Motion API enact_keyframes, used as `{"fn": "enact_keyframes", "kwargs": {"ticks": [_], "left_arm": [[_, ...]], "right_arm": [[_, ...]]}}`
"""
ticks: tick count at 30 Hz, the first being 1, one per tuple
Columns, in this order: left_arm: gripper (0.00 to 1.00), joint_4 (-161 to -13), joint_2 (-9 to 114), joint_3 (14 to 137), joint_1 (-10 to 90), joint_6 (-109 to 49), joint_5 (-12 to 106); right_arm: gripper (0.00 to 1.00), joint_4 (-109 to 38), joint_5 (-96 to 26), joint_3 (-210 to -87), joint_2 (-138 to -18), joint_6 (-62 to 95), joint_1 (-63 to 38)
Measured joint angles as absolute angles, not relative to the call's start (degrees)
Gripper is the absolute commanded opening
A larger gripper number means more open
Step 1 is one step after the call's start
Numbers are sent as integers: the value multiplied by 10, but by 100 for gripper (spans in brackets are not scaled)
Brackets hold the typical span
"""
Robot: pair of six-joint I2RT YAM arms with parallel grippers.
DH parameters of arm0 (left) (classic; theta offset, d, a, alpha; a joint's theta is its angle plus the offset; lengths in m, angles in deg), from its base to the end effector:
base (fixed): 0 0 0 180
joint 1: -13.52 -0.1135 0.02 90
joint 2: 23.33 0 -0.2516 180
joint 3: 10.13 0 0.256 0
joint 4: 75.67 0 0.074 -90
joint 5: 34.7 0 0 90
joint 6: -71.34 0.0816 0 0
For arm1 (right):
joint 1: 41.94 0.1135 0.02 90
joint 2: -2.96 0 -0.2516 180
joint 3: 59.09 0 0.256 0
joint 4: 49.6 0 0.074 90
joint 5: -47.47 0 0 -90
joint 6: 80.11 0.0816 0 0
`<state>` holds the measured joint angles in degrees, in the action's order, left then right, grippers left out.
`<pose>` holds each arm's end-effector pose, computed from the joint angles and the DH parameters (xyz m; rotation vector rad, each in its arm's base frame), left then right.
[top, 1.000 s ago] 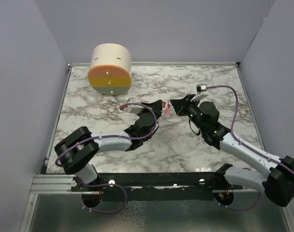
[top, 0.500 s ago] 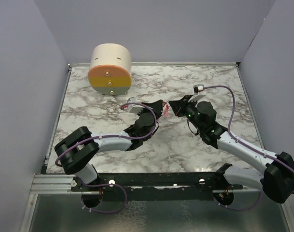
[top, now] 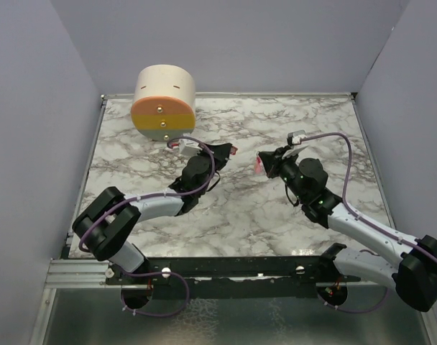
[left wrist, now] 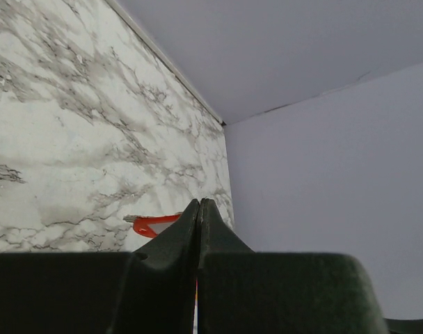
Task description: Put the keys on the keyring
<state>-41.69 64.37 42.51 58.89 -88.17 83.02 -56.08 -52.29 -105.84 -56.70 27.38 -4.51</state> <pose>0.2839 -0.2336 0.2151 -0.7440 1.5472 -1.1585 0.2434 0.1689 0.2562 -0.1675 1.7062 0.5749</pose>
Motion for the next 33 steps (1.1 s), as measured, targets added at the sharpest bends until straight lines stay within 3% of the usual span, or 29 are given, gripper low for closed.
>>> {"fn": "enact_keyframes", "kwargs": {"ticks": [21, 33], "left_arm": [[0, -379, 703, 476, 492, -847, 390], [0, -270, 779, 488, 476, -919, 276]], "right_arm": [[1, -617, -487, -1032, -575, 157, -45], [1, -623, -476, -1032, -588, 155, -45]]}}
